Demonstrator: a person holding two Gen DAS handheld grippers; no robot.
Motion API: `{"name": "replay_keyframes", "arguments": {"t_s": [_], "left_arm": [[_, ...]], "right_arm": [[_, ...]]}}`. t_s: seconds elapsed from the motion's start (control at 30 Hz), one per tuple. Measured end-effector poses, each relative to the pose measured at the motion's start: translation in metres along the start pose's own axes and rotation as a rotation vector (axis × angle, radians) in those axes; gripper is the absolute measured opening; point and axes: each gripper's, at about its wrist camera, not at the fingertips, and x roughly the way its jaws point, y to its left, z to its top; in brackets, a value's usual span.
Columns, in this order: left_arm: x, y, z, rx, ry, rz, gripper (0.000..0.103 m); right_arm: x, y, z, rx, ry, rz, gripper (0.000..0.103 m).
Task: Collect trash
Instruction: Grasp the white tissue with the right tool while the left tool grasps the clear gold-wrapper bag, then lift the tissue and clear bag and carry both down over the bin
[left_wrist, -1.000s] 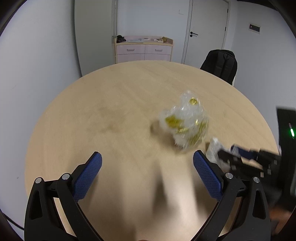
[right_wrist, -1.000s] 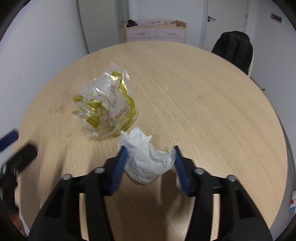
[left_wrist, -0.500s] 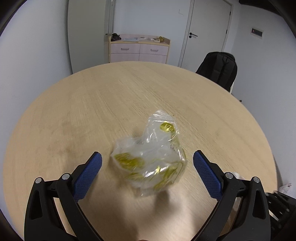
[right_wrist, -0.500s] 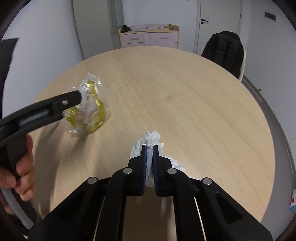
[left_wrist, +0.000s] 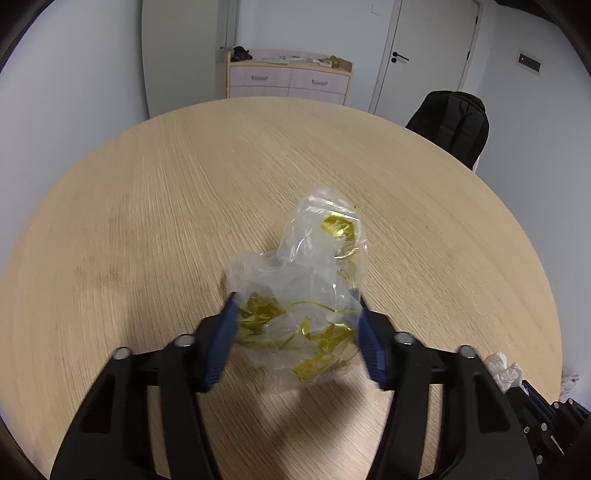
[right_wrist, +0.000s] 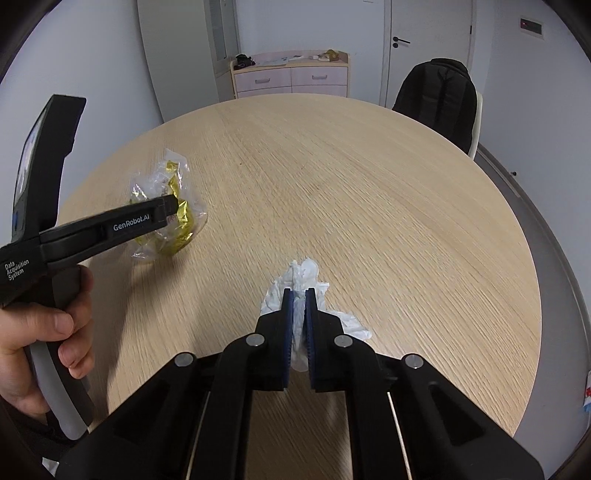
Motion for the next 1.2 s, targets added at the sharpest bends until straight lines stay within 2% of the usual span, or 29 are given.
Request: {"name": "replay_keyframes", "arguments": {"t_s": [0.07, 0.17, 0.27, 0.6, 0.87, 1.2], "left_arm": [[-0.002, 0.002, -0.002, -0.01, 0.005, -0.01, 0.044], [-0.016, 0.004, -0.007, -0.017, 0.019, -0.077, 0.041], [-0.039, 0.002, -0.015, 0.013, -0.011, -0.06, 0.04], [-0.096, 0.006, -0.043, 0.045, -0.03, 0.003, 0.04], [-0.134, 0.019, -0.07, 0.041, -0.036, 0.017, 0.04], [-0.181, 0.029, -0.116, 0.046, -0.06, 0.017, 0.04]], "right_arm": [[-0.002, 0.0, 0.0, 0.004, -0.006, 0.002, 0.006], [-0.008, 0.002, -0.004, 0.006, -0.013, 0.002, 0.006], [-0.015, 0.004, -0.009, 0.006, -0.02, 0.007, 0.005], [-0.047, 0.019, -0.024, 0.012, -0.052, 0.011, 0.005], [-0.078, 0.034, -0.038, 0.006, -0.084, 0.002, 0.005], [-0.123, 0.057, -0.076, -0.021, -0.115, 0.002, 0.005]]}}
